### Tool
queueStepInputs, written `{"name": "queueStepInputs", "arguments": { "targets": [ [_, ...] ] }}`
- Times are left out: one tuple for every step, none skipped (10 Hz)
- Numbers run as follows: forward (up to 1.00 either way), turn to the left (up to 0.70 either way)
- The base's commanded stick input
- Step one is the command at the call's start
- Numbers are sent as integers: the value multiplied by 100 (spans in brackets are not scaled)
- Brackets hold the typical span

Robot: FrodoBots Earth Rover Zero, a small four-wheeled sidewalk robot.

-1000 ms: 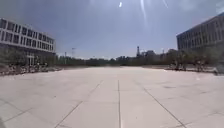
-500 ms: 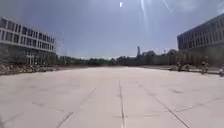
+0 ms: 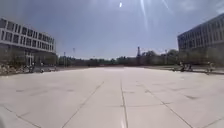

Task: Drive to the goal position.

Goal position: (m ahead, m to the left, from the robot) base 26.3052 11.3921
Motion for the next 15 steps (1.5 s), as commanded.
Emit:
{"name": "queueStepInputs", "arguments": {
  "targets": [
    [85,0],
    [85,0],
    [85,0],
    [85,0],
    [85,-1],
    [85,-12],
    [85,-27],
    [85,-9],
    [85,-2],
    [85,-2],
    [85,-2],
    [85,-2],
    [85,-2],
    [85,-2],
    [85,-2]
  ]
}}
